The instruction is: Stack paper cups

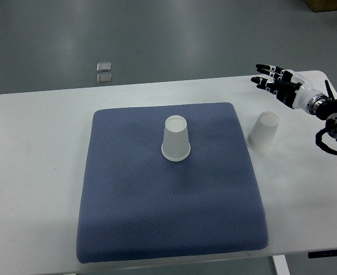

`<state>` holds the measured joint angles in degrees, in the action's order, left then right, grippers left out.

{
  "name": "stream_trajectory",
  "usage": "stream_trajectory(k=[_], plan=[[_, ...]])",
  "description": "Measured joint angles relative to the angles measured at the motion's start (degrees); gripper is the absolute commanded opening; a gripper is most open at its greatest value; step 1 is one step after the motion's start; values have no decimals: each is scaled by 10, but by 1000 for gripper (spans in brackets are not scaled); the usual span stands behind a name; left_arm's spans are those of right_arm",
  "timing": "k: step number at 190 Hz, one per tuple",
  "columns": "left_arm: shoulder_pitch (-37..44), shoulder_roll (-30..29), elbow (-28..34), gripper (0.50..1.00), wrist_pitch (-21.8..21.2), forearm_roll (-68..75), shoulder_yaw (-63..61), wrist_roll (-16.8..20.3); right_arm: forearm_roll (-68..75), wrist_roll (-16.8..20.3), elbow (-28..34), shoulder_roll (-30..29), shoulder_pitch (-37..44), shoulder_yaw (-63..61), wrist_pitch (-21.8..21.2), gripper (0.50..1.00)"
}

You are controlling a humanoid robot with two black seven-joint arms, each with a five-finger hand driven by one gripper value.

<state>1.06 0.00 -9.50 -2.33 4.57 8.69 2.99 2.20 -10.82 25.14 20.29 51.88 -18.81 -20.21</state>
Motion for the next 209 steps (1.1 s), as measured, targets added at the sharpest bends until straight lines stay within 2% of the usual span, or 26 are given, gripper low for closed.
stream_trajectory(k=[209], plan=[[1,0,4,1000,-1,-1,2,4,1,-1,-2,6,-1,-9,-1,919]])
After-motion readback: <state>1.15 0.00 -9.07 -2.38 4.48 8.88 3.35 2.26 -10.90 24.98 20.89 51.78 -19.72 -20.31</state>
